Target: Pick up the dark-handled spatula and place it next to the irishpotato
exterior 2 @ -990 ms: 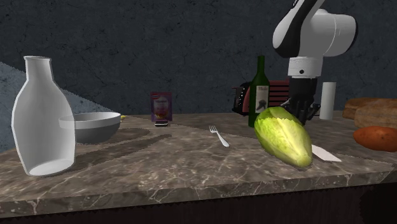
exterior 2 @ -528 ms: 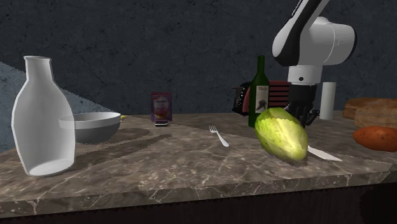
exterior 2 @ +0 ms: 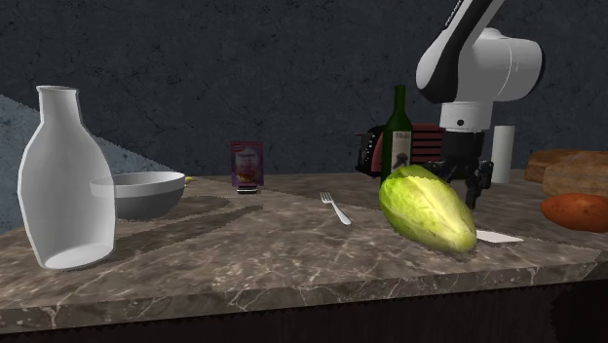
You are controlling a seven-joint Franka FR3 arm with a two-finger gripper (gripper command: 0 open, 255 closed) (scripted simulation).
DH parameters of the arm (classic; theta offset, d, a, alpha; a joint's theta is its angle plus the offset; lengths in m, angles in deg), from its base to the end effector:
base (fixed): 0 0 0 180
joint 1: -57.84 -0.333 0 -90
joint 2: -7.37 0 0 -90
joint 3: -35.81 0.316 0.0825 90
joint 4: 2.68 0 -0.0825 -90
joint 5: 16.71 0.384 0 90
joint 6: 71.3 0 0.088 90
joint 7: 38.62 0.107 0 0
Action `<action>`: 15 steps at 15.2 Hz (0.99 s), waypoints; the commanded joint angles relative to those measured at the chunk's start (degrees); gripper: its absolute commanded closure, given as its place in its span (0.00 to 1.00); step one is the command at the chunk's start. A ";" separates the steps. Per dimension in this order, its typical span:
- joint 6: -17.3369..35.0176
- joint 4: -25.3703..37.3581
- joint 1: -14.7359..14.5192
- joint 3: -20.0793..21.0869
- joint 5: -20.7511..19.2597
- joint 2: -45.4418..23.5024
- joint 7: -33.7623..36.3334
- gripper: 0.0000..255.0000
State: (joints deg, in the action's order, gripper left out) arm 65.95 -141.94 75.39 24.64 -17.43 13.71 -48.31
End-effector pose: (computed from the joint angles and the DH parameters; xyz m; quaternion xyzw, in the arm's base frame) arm 0.4213 -0.2308 0.3540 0.9863 -0.1606 0.0368 0.0062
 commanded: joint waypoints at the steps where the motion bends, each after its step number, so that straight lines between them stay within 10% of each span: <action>1: -0.17 -0.05 -0.12 0.13 0.04 -0.26 0.03 0.00; 15: -7.77 2.44 0.17 0.32 -1.10 4.92 0.67 0.00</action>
